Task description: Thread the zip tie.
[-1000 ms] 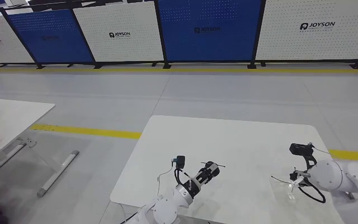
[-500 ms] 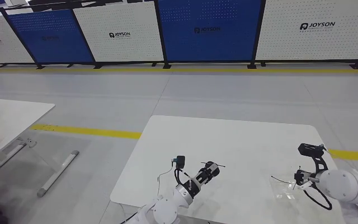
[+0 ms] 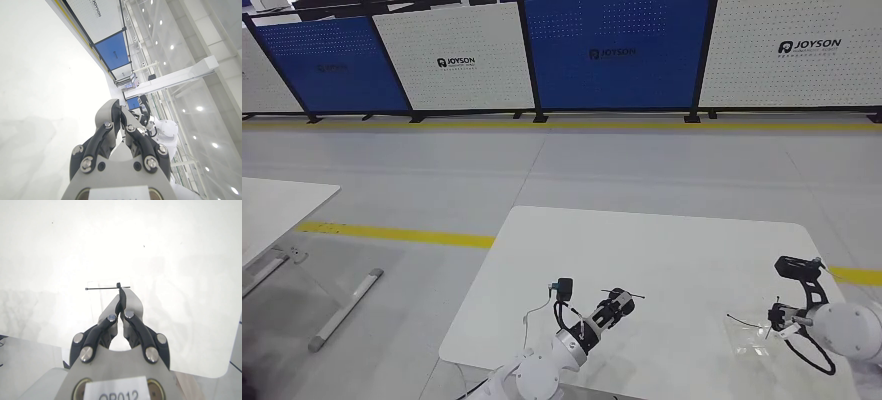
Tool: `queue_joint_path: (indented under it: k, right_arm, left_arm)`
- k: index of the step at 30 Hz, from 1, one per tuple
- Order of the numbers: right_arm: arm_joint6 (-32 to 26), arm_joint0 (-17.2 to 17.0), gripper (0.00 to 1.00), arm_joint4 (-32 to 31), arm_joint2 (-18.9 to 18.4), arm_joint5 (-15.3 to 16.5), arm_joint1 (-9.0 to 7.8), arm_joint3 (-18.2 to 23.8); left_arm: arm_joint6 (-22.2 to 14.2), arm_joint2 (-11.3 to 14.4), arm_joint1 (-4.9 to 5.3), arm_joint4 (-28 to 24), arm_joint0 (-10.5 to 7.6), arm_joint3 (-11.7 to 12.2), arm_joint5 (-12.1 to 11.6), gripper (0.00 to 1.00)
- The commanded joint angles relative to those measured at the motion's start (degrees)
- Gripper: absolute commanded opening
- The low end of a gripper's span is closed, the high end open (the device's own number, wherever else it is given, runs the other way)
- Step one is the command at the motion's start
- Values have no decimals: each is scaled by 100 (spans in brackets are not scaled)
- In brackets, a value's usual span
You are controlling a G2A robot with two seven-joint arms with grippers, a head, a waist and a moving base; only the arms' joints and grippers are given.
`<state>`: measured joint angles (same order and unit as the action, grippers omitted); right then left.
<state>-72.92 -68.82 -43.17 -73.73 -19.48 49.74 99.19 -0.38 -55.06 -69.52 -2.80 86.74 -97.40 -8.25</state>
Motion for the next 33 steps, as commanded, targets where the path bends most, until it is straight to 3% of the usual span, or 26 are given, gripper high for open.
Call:
queue_joint_path:
  k: [1,4,9,29,33]
  right_arm:
    - [0,0,0,0,0,0,0,0]
    - [363,-102,0,85,-44,0,18,-61]
    - [1169,-373,0,553,-504,0,109,-120]
    - [1207,-396,0,595,-538,0,125,-112]
    - [1869,-548,0,983,-698,0,185,-203]
  left_arm:
    - [0,0,0,0,0,0,0,0]
    - [0,0,0,0,0,0,0,0]
    - [0,0,0,0,0,0,0,0]
    - [0,0,0,0,0,0,0,0]
    - [0,0,0,0,0,0,0,0]
